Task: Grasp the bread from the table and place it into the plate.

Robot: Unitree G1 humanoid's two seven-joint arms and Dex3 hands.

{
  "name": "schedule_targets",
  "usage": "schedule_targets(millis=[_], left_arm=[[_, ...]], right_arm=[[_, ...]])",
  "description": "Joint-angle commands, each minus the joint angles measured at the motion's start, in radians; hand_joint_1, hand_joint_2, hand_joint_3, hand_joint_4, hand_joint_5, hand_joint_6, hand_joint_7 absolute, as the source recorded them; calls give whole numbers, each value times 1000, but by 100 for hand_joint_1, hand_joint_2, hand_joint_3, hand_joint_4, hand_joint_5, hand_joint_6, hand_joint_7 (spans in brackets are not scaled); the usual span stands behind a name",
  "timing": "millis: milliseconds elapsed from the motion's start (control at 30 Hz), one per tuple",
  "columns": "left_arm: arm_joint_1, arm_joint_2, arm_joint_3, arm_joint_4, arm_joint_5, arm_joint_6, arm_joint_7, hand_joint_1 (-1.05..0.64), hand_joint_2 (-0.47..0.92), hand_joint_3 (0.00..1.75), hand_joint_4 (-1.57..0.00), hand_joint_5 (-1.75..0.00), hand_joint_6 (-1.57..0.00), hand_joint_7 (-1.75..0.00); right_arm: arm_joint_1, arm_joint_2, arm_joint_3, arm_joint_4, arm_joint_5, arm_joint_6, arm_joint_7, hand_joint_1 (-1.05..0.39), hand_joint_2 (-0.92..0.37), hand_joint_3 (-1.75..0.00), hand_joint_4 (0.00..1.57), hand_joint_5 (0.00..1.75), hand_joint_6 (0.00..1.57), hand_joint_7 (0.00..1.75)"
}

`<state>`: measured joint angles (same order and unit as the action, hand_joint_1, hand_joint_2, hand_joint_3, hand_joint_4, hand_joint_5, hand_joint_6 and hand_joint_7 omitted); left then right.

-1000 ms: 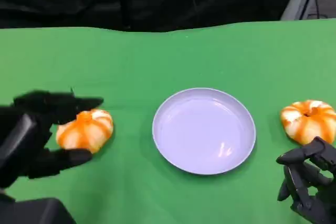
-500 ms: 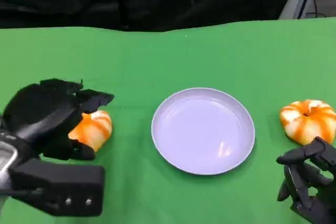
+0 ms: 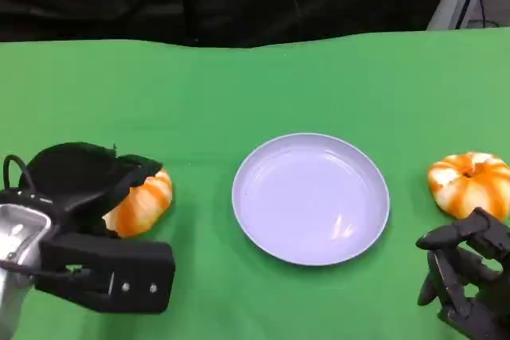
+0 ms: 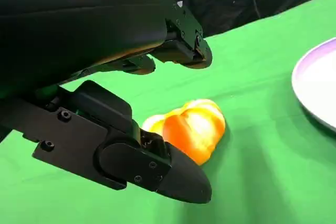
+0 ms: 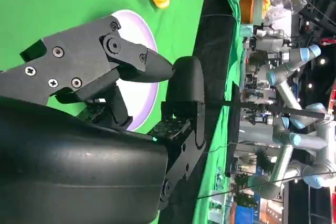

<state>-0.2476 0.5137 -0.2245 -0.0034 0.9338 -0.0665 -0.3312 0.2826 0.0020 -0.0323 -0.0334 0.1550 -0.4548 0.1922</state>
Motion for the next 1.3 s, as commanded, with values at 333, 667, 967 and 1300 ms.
schedule_targets(millis=[333, 667, 967, 1300], left_arm=[[-74, 1, -61, 82, 11, 131, -4, -98, 92, 15, -31, 0, -34, 0], [-86, -18, -96, 169, -11, 158, 32, -95, 92, 17, -33, -1, -35, -1], [-108, -44, -124, 258, -50, 135, 86, -93, 92, 19, -36, -2, -39, -2], [-142, -57, -150, 353, -108, 100, 100, -83, 92, 34, -38, -1, -40, -1]], right_arm=[[7, -8, -8, -18, -3, 3, -9, -17, -73, -82, 89, 163, 82, 139], [8, -9, -7, -16, 10, 3, -1, -16, -74, -82, 89, 164, 82, 140], [11, -7, -8, -25, -4, 7, -13, -16, -74, -81, 88, 166, 81, 141], [14, -14, -10, -24, -1, -1, -5, -17, -75, -81, 89, 164, 81, 142]])
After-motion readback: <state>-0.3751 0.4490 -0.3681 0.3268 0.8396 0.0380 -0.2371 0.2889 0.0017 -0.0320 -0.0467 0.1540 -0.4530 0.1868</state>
